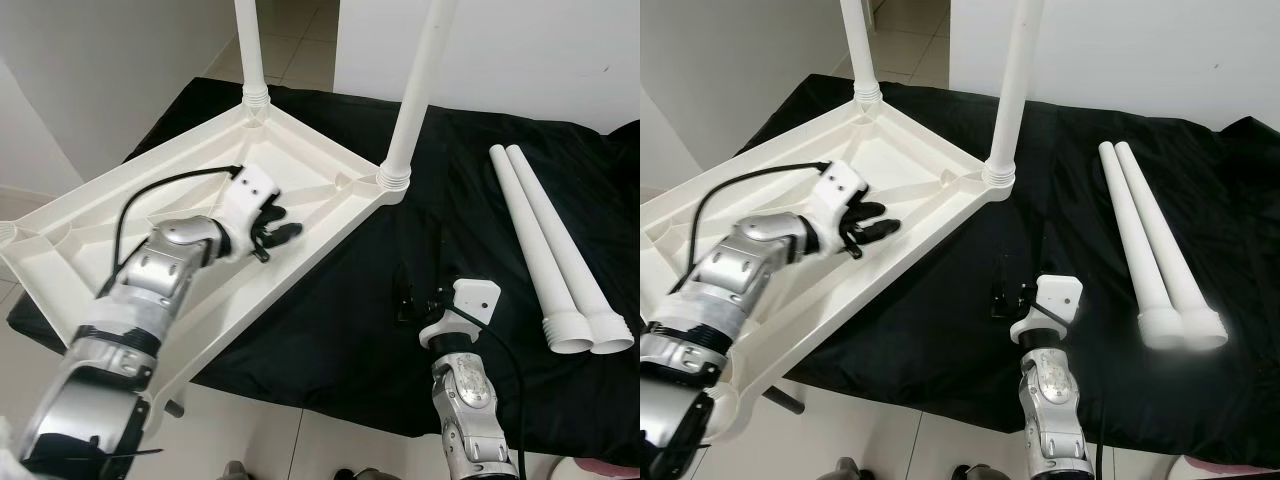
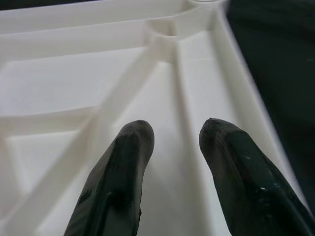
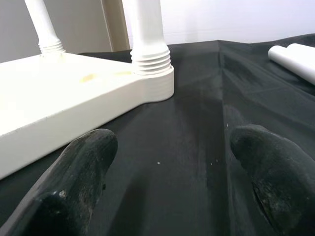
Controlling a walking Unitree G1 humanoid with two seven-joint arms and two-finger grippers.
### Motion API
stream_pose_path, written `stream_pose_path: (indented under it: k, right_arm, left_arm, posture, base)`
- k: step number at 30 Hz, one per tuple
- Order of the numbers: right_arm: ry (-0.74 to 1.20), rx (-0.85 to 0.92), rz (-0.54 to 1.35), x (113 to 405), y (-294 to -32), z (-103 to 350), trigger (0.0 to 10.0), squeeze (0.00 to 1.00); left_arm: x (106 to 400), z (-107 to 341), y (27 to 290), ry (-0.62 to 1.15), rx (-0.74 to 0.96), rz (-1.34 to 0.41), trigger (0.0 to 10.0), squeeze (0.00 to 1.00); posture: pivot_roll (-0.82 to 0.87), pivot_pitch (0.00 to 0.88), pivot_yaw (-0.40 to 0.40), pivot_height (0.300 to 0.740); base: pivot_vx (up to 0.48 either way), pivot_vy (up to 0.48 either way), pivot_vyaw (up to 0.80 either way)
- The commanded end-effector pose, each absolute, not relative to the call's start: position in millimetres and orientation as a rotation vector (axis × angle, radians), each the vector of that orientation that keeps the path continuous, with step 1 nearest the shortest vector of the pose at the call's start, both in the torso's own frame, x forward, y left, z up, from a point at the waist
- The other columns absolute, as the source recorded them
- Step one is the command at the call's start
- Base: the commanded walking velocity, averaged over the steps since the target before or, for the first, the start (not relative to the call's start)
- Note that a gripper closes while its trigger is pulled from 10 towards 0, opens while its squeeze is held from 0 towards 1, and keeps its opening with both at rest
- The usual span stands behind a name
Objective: Building children table
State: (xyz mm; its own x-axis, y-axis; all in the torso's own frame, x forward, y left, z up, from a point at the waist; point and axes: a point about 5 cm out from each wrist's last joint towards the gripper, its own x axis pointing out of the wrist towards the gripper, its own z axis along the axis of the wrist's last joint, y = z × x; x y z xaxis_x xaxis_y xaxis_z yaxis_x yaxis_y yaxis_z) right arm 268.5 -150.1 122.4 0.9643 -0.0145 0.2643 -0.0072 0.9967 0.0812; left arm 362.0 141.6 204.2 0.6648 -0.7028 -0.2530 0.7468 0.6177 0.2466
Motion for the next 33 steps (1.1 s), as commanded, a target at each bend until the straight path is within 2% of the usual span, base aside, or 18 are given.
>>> stream_pose_path:
  k: [1,5,7,15,25,33]
  right_arm:
    - [-0.267,0.08,-0.011,269,-151,121,10.0,0.0]
    - [-0.269,0.079,-0.012,269,-152,121,10.0,0.0]
    - [-0.267,0.076,-0.011,269,-152,120,10.0,0.0]
    - [-0.266,0.067,-0.005,269,-154,120,10.0,0.0]
    - [-0.266,0.061,-0.001,270,-155,120,10.0,0.0]
    - [-0.267,0.058,0.01,273,-153,120,10.0,0.0]
  left_arm:
    - [359,202,154,0.152,0.369,-0.851,10.0,0.0]
    - [359,201,167,0.175,0.378,-0.819,10.0,0.0]
    - [355,196,185,0.223,0.401,-0.789,10.0,0.0]
    - [338,179,203,0.304,0.47,-0.804,10.0,0.0]
    - [310,159,202,0.394,0.498,-0.954,10.0,0.0]
    - [286,145,174,0.431,0.493,-1.088,10.0,0.0]
  posture:
    - [0.01,0.108,0.015,0.74]
    - [0.01,0.112,0.011,0.74]
    - [0.01,0.113,0.008,0.74]
    - [0.01,0.111,0.001,0.74]
    - [0.01,0.104,-0.002,0.74]
    - [0.01,0.092,-0.004,0.74]
  base:
    - [0.0,0.0,0.0]
    - [0.0,0.0,0.0]
    - [0.0,0.0,0.0]
    - [0.0,0.0,0.0]
    - [0.0,0.0,0.0]
    - [0.0,0.0,0.0]
